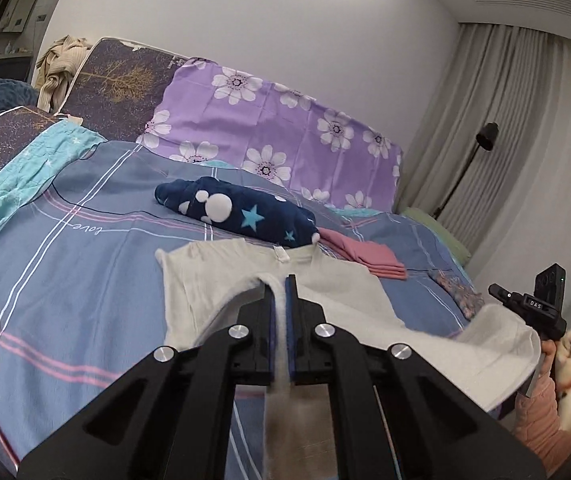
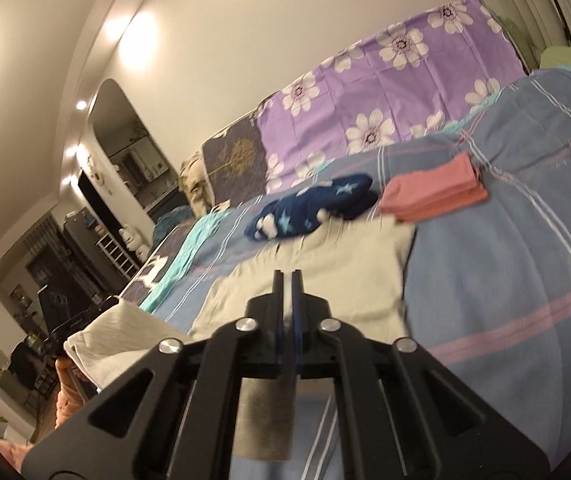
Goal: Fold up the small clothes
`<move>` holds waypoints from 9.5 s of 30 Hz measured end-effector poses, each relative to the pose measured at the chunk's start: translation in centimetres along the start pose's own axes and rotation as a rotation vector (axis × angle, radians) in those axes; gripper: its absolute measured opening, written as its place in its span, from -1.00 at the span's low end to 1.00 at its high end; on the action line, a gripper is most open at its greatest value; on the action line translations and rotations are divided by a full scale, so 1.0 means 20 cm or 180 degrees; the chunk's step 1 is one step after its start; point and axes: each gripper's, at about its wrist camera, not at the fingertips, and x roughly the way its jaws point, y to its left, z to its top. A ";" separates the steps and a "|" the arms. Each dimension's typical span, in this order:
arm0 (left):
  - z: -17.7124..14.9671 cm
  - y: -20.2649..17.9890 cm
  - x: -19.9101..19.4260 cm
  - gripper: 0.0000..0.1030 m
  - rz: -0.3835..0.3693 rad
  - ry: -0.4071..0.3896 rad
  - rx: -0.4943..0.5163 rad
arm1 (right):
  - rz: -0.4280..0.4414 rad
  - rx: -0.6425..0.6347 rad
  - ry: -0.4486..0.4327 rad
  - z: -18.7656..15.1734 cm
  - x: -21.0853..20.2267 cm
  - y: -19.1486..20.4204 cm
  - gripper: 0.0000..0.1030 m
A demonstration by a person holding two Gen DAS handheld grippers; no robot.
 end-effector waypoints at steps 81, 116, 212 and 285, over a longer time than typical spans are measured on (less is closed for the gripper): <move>-0.31 0.51 0.51 0.13 0.0848 0.0888 -0.0390 | -0.0675 0.0183 0.1174 -0.27 0.59 -0.52 0.19; -0.51 0.19 0.02 -0.27 0.1269 0.0672 0.0107 | -0.1441 -0.0642 0.0887 -0.58 0.00 -0.14 -0.14; -0.19 0.36 0.89 -0.60 0.1196 0.1217 0.0810 | -0.0879 0.0013 0.0950 -0.10 0.66 -0.56 -0.78; -0.92 -1.45 1.09 -0.81 -0.0670 0.2064 0.1321 | -0.0029 -0.0109 0.1260 -0.10 0.63 -0.59 -0.96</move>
